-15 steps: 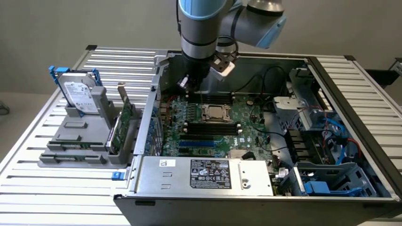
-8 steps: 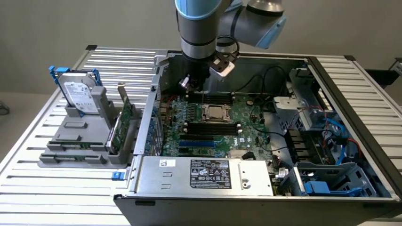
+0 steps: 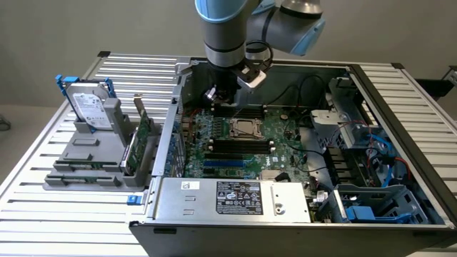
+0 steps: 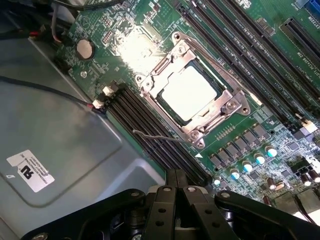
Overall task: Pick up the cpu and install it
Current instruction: 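Install the first cpu locking lever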
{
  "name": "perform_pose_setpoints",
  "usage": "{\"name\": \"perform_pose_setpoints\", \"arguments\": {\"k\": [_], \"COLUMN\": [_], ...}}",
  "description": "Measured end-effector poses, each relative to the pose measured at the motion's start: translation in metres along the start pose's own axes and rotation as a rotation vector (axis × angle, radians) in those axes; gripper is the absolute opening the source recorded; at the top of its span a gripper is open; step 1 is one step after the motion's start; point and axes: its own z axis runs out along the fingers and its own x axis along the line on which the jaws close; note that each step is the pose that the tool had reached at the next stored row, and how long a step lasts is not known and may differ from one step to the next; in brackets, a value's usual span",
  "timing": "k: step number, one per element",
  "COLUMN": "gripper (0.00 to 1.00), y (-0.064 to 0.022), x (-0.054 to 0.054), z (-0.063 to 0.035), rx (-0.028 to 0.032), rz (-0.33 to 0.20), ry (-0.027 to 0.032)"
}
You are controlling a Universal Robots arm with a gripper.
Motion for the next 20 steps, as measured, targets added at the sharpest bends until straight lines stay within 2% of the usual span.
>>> {"name": "perform_pose_setpoints", "arguments": {"k": [3, 8, 17, 20], "gripper": [0.11, 0.11, 0.11, 0.11], "y": [0.0008, 0.0037, 0.0069, 0.0083], "x": [-0.001, -0.005, -0.010, -0.011], "z": [0.0020, 0.0088, 0.0226, 0.0271], "rx": [-0.0066, -0.0120, -0.0105, -0.0084], "rz": [0.010, 0.019, 0.034, 0.039], "ry": [0.0054, 0.0110, 0.0230, 0.0277]}}
